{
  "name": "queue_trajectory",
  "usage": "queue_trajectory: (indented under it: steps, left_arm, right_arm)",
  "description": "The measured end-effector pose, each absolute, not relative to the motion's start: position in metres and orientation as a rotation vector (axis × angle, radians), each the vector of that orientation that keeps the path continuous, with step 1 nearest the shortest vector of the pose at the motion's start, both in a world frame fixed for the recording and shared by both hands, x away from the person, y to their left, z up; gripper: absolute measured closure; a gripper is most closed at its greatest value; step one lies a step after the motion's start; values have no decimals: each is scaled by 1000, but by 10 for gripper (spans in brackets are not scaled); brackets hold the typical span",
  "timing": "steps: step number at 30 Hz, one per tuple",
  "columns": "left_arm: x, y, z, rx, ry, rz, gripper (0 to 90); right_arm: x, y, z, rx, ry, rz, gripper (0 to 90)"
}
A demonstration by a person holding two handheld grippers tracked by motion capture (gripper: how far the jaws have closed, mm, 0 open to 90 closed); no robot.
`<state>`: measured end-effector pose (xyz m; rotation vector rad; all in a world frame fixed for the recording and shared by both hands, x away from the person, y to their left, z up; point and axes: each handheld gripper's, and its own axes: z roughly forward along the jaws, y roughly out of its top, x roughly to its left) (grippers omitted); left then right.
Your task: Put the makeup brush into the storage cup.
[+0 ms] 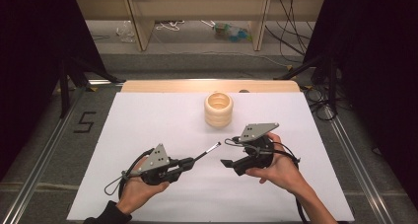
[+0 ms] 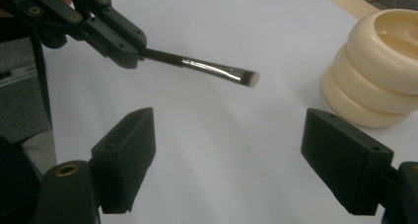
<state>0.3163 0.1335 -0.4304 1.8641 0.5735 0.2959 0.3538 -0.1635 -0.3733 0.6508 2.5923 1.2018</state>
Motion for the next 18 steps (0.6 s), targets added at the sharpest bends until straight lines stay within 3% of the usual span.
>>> queue_trajectory:
  steps: [18]
  left_arm:
    - [313,136,-424,1758,601,313,833]
  right_arm:
    - [354,-154,-385,664,2620,1314,185]
